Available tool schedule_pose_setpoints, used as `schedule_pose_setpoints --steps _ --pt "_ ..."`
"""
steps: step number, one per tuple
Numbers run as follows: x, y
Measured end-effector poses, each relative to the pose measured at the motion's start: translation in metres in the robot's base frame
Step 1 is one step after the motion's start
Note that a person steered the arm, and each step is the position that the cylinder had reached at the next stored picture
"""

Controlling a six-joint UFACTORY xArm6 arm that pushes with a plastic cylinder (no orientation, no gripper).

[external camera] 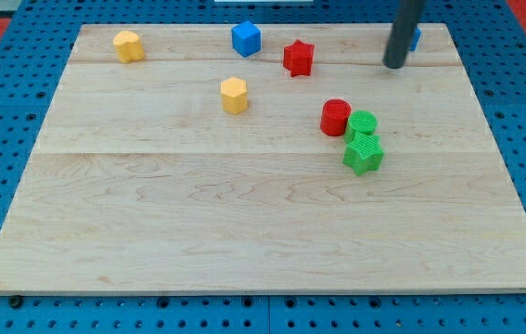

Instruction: Push the red circle towards left center

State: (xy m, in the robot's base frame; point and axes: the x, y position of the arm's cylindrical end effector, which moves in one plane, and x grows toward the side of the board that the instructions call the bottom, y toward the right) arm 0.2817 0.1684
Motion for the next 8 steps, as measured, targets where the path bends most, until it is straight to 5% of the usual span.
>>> schedule_pose_setpoints --steps 1,3,6,7,8 --pt "0.036 -0.05" --pt "0.091 -0.024" --pt "0.12 -0.229" --pt "0.157 -0.193" --pt "0.175 -0.24"
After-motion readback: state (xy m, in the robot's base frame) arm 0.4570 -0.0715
